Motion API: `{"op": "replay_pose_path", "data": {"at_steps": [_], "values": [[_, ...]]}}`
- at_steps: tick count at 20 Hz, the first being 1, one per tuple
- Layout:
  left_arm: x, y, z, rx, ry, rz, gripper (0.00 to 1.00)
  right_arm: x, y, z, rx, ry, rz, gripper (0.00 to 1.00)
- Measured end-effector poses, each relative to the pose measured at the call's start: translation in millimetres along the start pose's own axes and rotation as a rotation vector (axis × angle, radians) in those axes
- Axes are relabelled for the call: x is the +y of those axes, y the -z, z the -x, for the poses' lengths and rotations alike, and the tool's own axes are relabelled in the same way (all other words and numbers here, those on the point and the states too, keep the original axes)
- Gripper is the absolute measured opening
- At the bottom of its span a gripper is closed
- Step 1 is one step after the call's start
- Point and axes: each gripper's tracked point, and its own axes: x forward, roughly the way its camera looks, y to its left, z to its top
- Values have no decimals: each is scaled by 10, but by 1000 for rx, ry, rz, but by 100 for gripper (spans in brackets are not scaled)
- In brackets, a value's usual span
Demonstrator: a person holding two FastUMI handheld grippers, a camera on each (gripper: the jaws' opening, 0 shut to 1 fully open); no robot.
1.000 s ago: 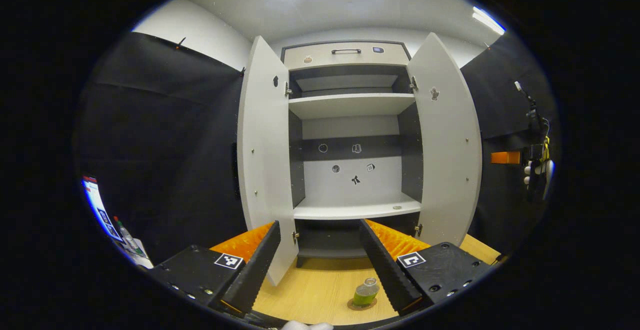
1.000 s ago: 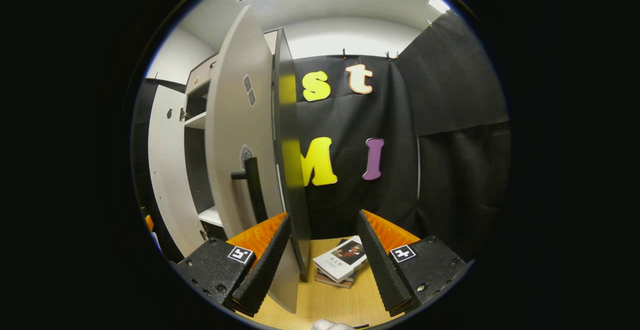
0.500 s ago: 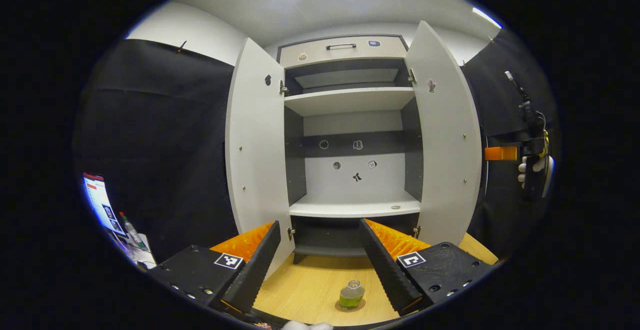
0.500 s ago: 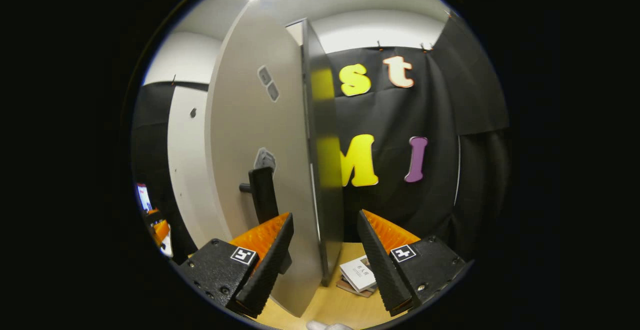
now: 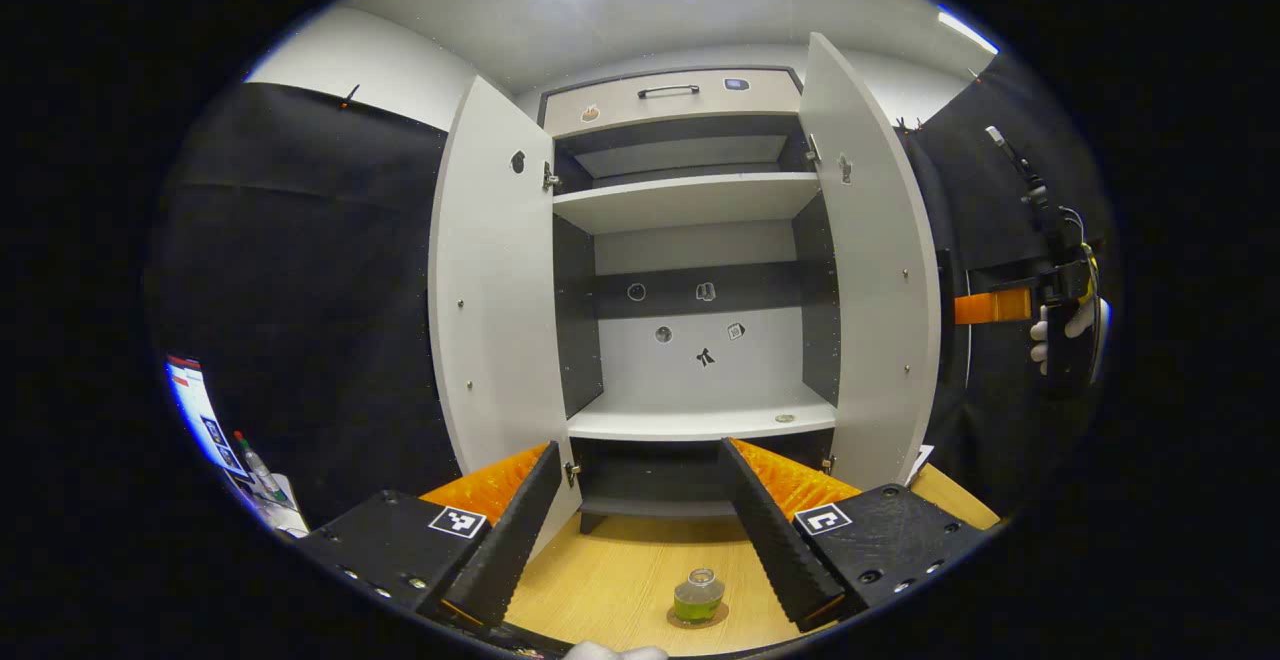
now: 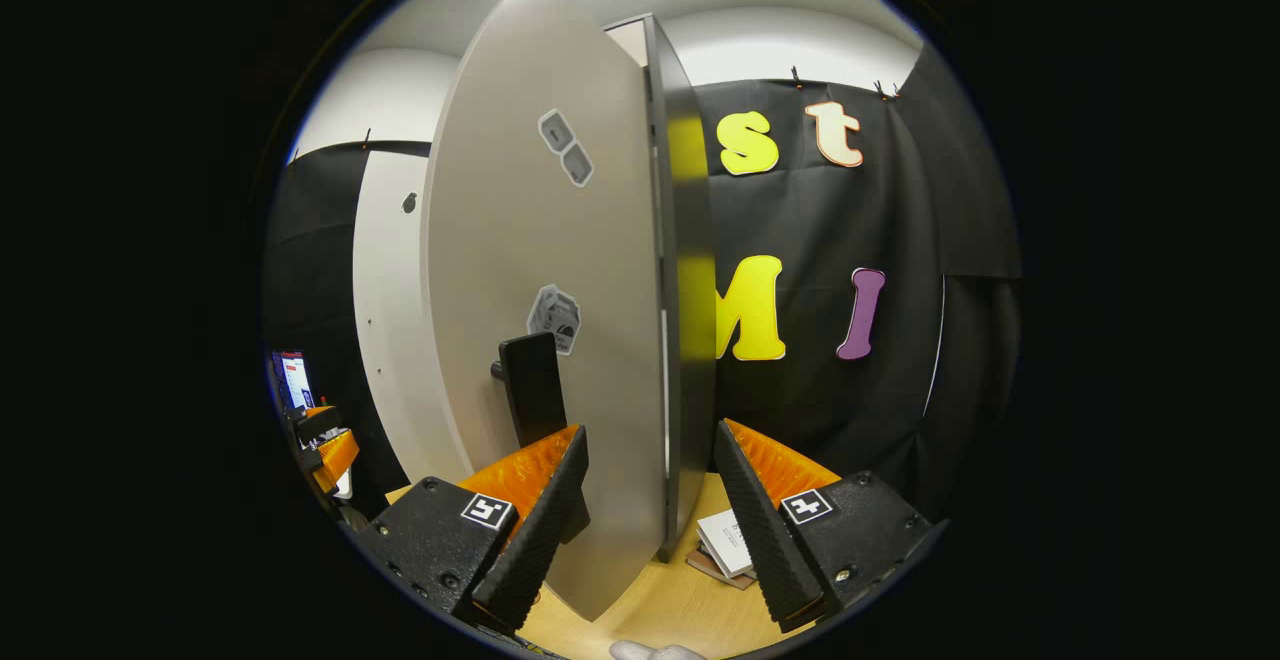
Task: Grasp the bottle in the cabinet with the left hand and place it on the coaster, then close the right door with the right hand and the left door with the left hand.
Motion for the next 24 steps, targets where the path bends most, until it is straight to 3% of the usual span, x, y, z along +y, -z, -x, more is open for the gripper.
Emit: {"op": "replay_pose_path", "data": {"at_steps": [13,17,24], "values": [[511,47,-292,-26,131,-42,96,866,34,-423,-17,67,-34,80],[671,124,-339,-21,161,-36,96,1196,3,-598,-55,55,-141,80],[1001,131,-411,-39,208,-15,96,1275,9,-287,-82,161,-112,80]]}}
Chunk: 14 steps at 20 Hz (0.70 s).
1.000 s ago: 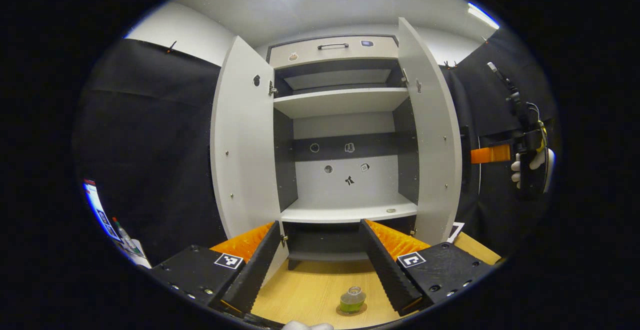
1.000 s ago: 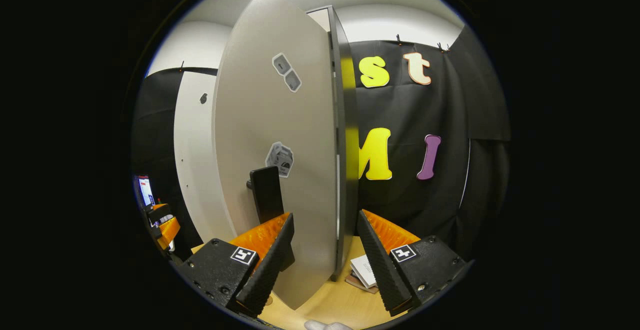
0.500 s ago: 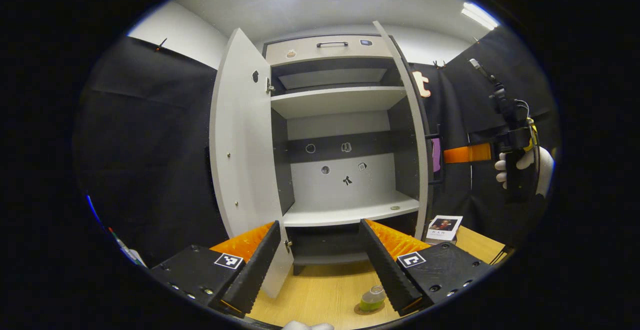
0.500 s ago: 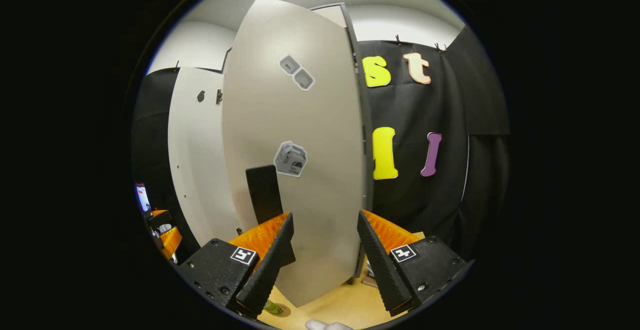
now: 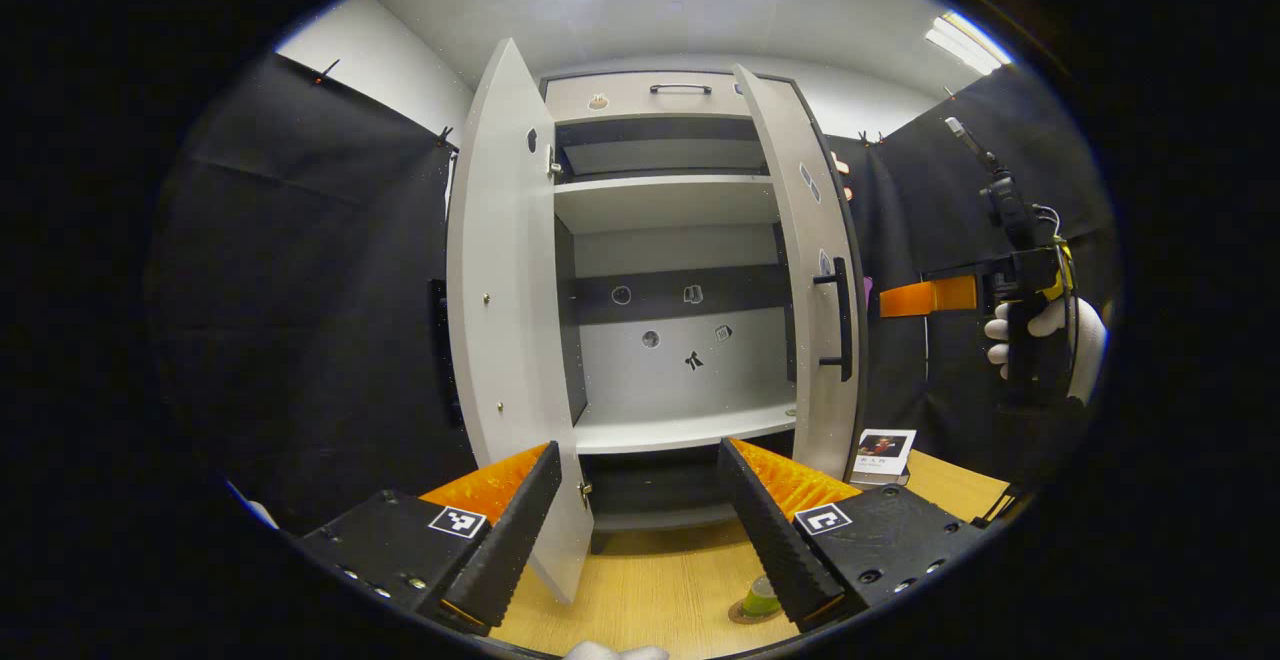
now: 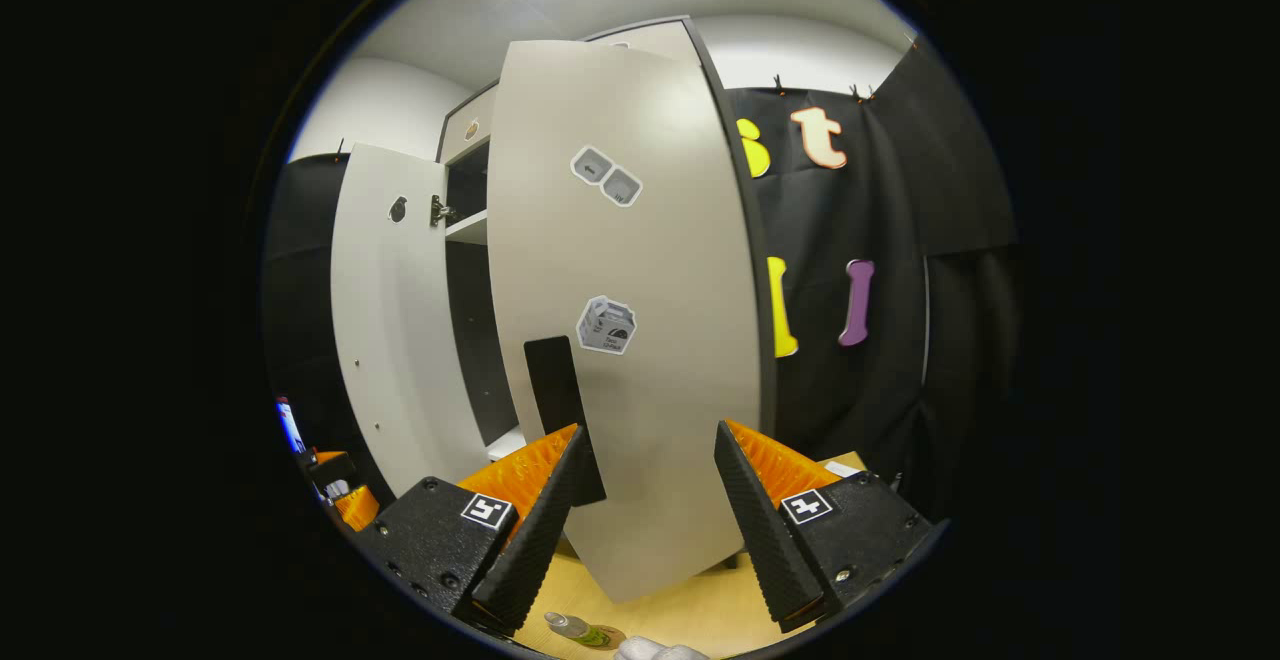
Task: Grasp the bottle in the cabinet with the left hand and place it on the coaster, then close the right door with the right hand and the left door with the left hand.
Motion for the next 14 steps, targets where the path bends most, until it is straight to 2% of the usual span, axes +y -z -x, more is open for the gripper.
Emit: {"op": "replay_pose_path", "data": {"at_steps": [3,8,14], "values": [[212,0,18,-9,3,13,96,49,109,171,16,30,4,80],[905,23,-78,-23,-51,-5,96,133,340,505,52,85,37,80],[1970,91,-375,-22,-229,15,96,173,630,769,138,122,80,80]]}}
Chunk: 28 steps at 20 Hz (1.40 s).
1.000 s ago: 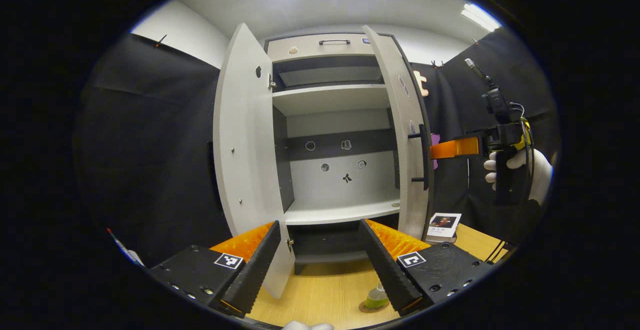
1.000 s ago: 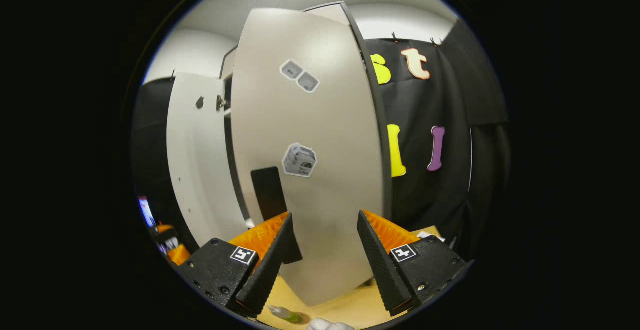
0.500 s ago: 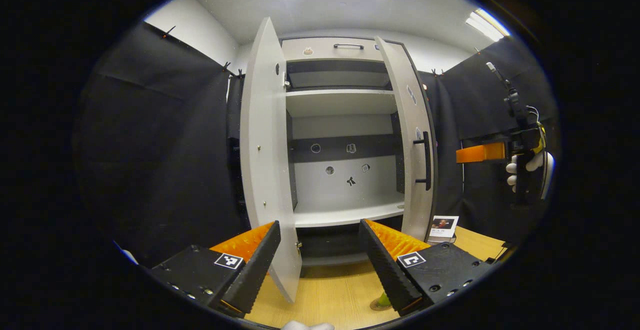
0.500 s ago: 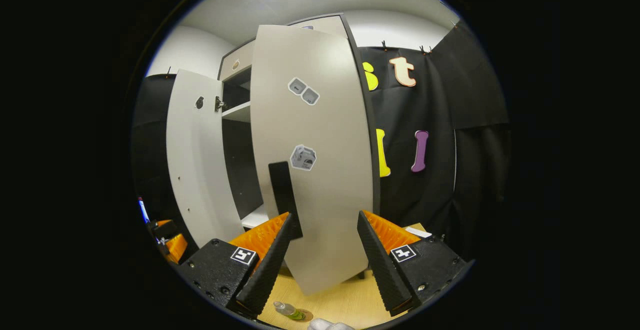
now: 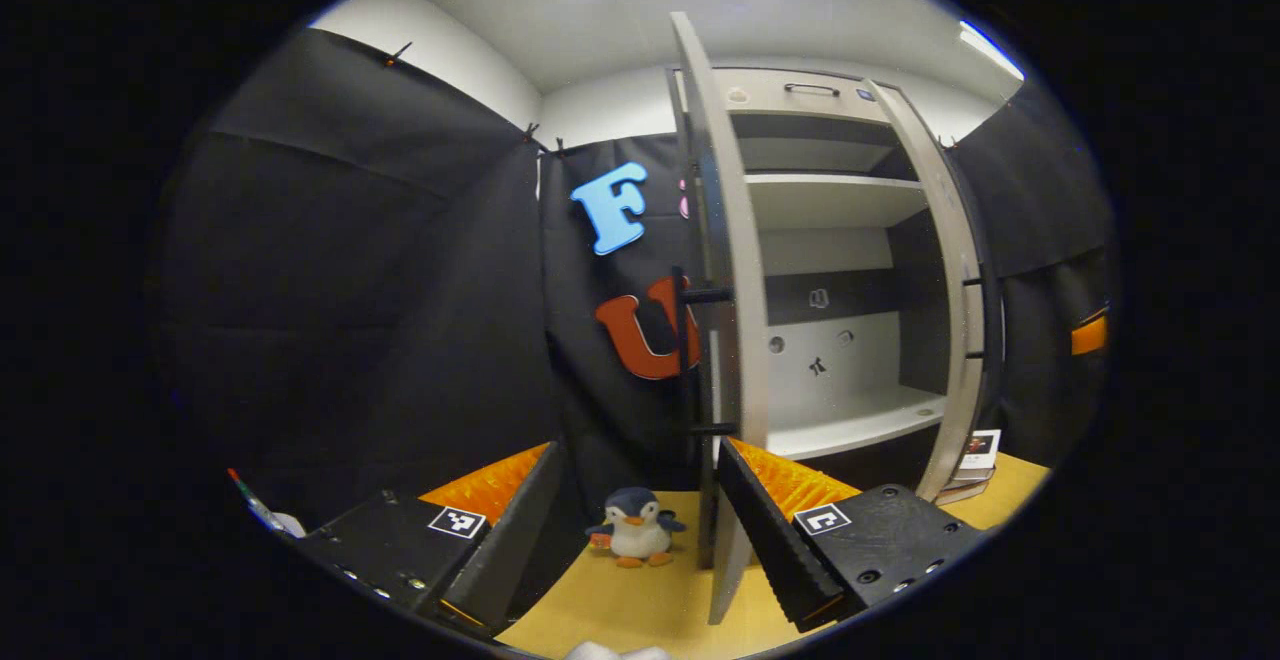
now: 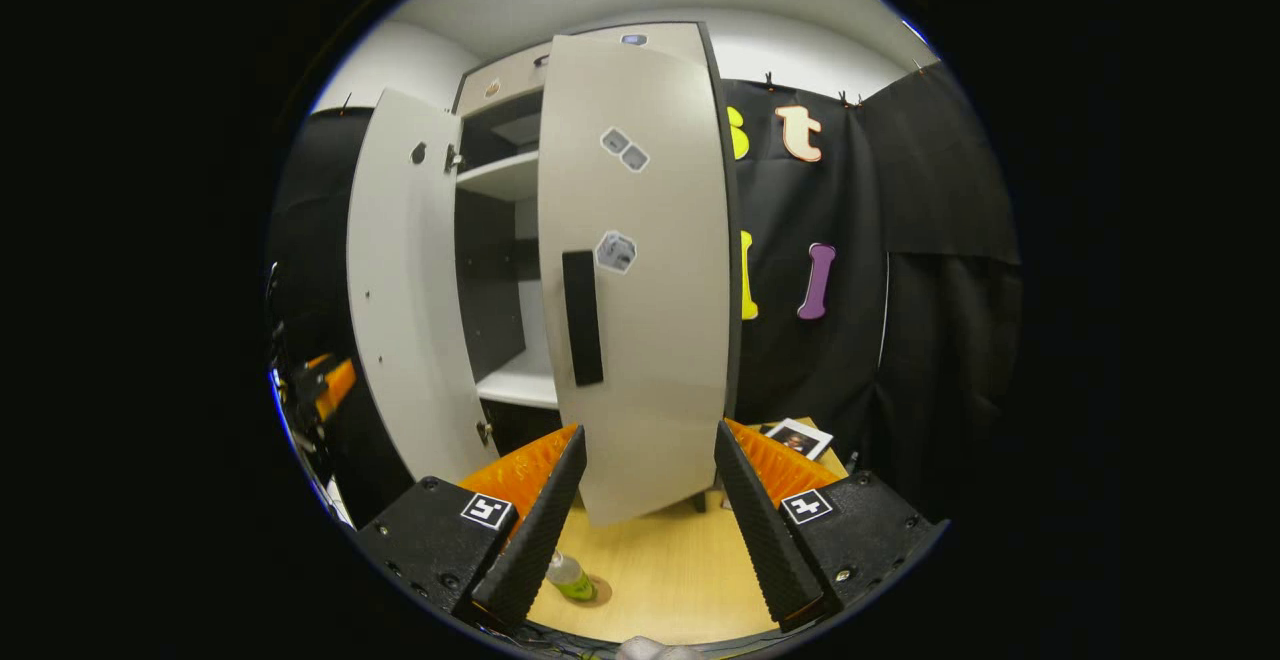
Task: Grasp the bottle in the cabinet with the left hand and place it on the coaster, then close the right door with the right hand and the left door with the left hand.
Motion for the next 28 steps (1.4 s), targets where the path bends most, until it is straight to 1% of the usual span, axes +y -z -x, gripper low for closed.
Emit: {"op": "replay_pose_path", "data": {"at_steps": [3,6,7,8,9,12,13,14,18,20,21,22,24,26,28], "values": [[250,-35,-259,-12,-50,9,96,14,58,5,23,4,-3,81],[367,-177,-490,-36,-60,-8,96,34,96,29,40,1,-4,80],[349,-229,-543,-43,-50,-11,96,27,98,44,41,6,-2,81],[325,-275,-579,-47,-38,-14,94,16,120,90,40,10,-7,81],[295,-308,-616,-51,-23,-20,96,23,130,98,40,8,-16,80],[123,-353,-671,-52,38,-23,96,88,149,124,44,-9,-39,80],[139,-355,-663,-46,36,-33,98,100,151,128,46,-13,-36,80],[153,-377,-667,-50,34,-40,91,118,153,130,48,-17,-32,81],[121,-351,-666,-29,52,6,90,149,144,96,42,-42,-25,80],[113,-361,-645,-23,58,1,90,117,149,50,43,-47,-25,80],[117,-374,-654,-23,55,-11,94,107,154,29,46,-52,-28,80],[117,-375,-659,-25,50,-17,89,97,161,12,51,-58,-31,81],[88,-389,-651,-22,54,-5,89,63,152,-12,58,-68,-32,81],[-14,-464,-623,-22,84,-1,89,7,113,2,52,-68,-21,81],[-273,-466,-601,-25,116,0,89,-85,110,26,48,-51,0,81]]}}
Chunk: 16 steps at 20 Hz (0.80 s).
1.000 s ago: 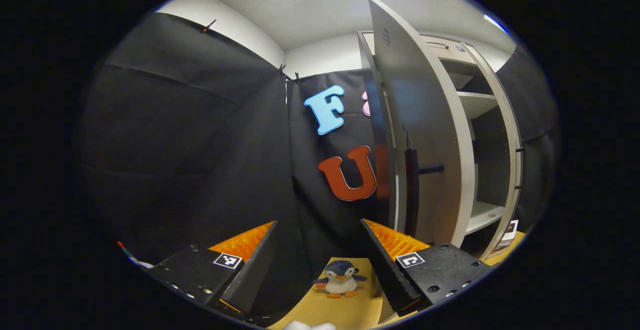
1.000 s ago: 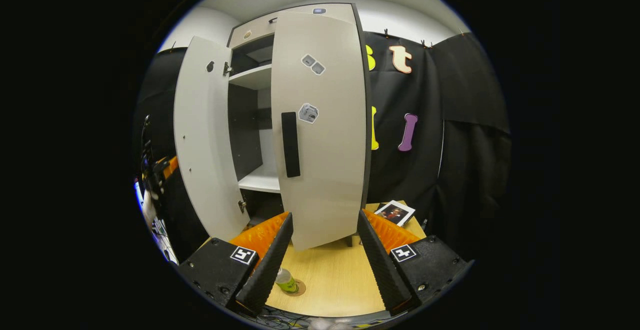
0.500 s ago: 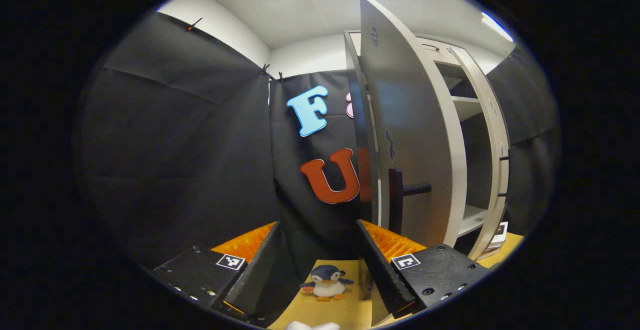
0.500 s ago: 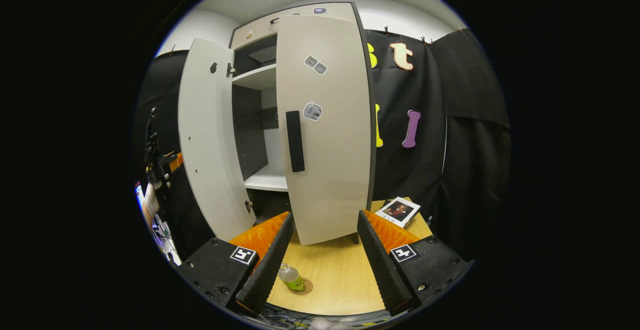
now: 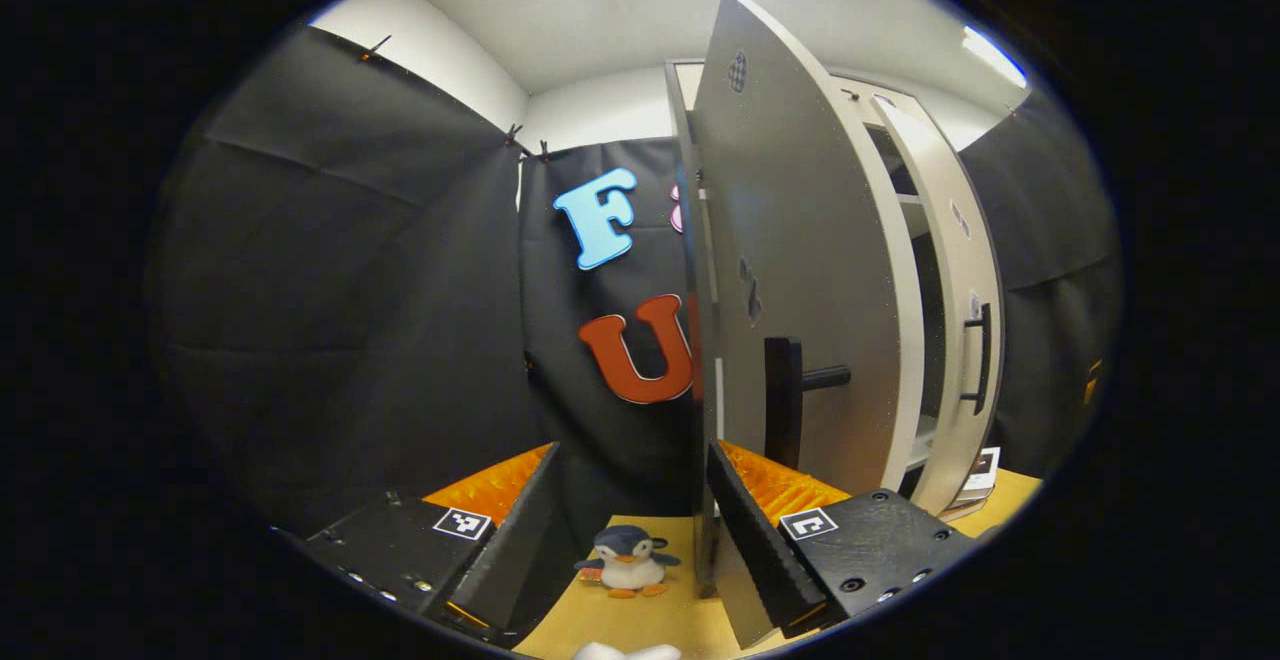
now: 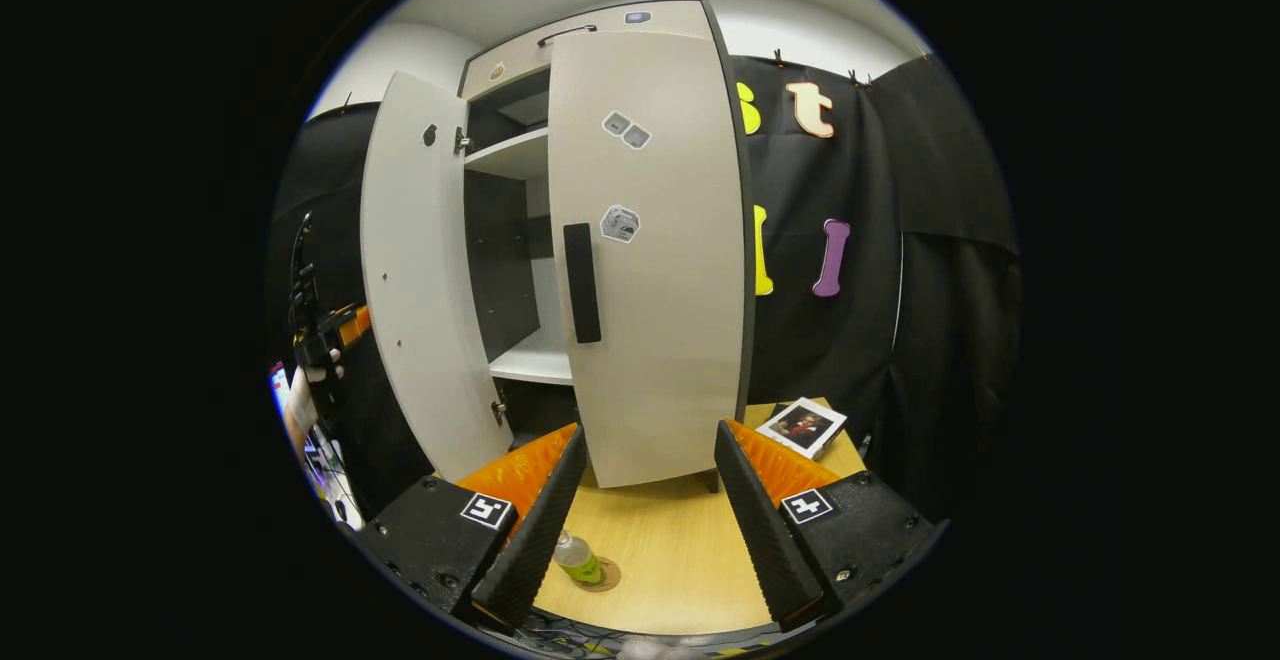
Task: Grasp the bottle in the cabinet with the left hand and place it on the coaster, then close the right door with the right hand and the left door with the left hand.
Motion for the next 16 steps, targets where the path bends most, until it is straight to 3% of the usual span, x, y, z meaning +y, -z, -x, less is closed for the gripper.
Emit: {"op": "replay_pose_path", "data": {"at_steps": [3,4,5,9,10,16], "values": [[-335,2,22,-4,36,10,89,-78,34,46,5,6,-4,81],[-392,-15,4,-8,46,5,94,-100,43,70,9,10,-5,81],[-473,-29,-12,-11,60,2,89,-130,39,87,9,15,-5,80],[-813,-41,-105,-9,115,15,93,-195,18,185,5,31,-13,80],[-882,-81,-146,-17,123,12,89,-202,13,211,1,33,-15,80],[-1071,-136,-297,-22,112,-9,96,-240,10,301,-6,56,-23,81]]}}
